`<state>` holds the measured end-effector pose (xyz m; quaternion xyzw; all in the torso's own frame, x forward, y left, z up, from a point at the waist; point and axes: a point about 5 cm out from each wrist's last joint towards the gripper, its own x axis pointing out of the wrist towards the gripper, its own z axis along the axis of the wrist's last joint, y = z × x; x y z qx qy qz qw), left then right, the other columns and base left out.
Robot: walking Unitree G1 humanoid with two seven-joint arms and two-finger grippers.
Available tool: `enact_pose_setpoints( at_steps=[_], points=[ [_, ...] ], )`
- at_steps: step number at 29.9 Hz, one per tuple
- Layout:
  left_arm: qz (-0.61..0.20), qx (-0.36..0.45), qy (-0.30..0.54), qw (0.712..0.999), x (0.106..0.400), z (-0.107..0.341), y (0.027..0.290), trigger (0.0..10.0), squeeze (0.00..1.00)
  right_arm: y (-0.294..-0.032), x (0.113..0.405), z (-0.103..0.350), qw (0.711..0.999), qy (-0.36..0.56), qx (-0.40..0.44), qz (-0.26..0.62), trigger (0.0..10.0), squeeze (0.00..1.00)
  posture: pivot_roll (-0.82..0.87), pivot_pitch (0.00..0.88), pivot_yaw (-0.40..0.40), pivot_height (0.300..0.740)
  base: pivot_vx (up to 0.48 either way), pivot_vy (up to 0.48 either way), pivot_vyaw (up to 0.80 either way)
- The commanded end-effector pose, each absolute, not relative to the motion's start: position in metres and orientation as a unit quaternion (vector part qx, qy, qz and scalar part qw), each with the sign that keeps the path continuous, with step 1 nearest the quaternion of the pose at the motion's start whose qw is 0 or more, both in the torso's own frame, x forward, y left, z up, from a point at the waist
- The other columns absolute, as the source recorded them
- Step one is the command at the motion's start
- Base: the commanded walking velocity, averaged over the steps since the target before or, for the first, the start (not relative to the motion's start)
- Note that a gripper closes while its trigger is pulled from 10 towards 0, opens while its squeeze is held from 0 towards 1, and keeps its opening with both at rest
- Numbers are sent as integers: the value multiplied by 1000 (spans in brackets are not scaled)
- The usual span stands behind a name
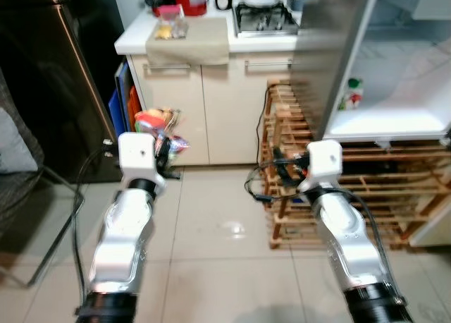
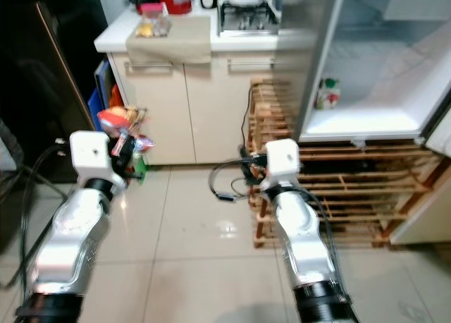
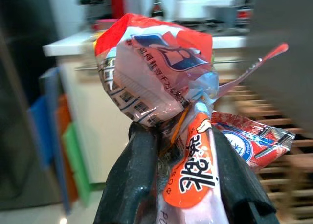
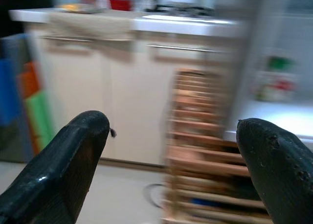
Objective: Restocking fridge
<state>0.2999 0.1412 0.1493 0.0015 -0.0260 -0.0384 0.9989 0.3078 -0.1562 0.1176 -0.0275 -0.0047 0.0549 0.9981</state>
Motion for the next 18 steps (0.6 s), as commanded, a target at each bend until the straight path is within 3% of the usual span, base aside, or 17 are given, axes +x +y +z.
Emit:
enact_pose_setpoints(
  at_steps=[1,9,18],
  points=[
    [-31,8,-38,999,301,154,146,10000,0,-154,309,122,998,-16,-24,55,10000,0,-126,0,57,740,0,-480,0],
    [-28,12,-40,999,304,153,149,10000,0,-165,301,119,999,-18,-32,36,10000,0,-138,0,64,740,0,-480,0],
    [-17,18,-35,999,313,152,152,10000,0,-153,294,114,998,-15,-33,56,10000,0,-157,0,79,740,0,-480,0]
  ],
)
